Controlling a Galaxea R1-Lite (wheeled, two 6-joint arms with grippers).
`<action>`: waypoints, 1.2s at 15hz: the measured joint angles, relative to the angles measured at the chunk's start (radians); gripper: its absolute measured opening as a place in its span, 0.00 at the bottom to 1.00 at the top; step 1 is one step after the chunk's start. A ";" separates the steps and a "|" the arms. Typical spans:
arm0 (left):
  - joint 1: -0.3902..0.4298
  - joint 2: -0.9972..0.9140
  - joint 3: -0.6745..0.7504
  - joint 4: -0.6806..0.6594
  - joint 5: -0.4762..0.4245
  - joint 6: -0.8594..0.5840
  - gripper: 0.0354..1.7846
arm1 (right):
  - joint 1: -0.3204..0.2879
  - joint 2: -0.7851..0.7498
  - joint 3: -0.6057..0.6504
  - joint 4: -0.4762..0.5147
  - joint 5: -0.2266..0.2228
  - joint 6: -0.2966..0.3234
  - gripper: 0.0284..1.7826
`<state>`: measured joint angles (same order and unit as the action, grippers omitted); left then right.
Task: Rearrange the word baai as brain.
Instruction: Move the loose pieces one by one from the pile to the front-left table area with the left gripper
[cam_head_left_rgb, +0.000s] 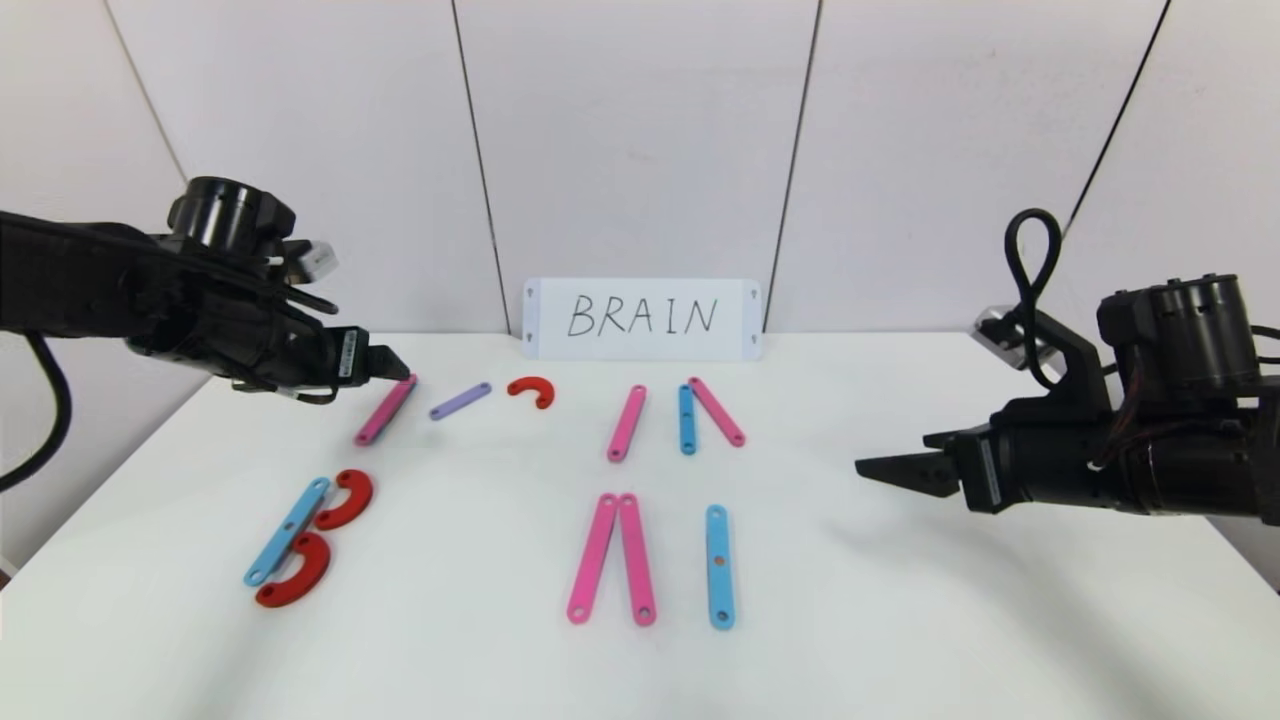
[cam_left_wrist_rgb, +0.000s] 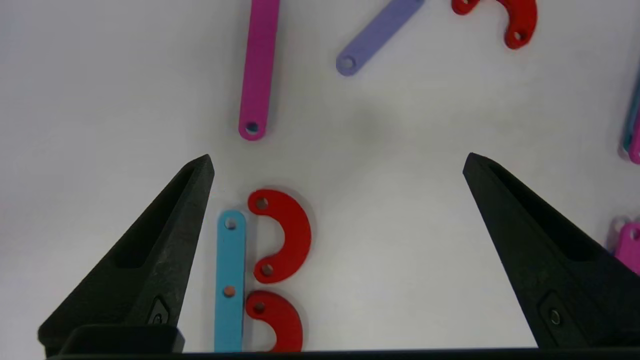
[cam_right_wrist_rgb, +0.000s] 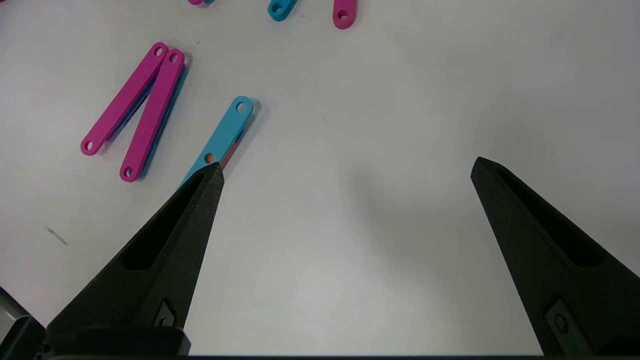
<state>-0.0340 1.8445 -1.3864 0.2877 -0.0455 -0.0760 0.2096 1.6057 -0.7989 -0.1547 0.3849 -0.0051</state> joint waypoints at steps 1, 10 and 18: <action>0.022 0.043 -0.048 0.005 -0.001 0.007 0.98 | 0.000 0.002 0.003 -0.005 0.000 0.000 0.97; 0.116 0.317 -0.366 0.143 -0.050 0.022 0.98 | -0.002 0.008 0.007 -0.006 0.002 0.001 0.97; 0.114 0.427 -0.419 0.155 -0.039 0.036 0.98 | -0.006 0.006 0.012 -0.008 0.002 0.000 0.97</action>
<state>0.0798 2.2715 -1.8053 0.4426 -0.0847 -0.0398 0.2038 1.6119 -0.7866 -0.1630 0.3868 -0.0053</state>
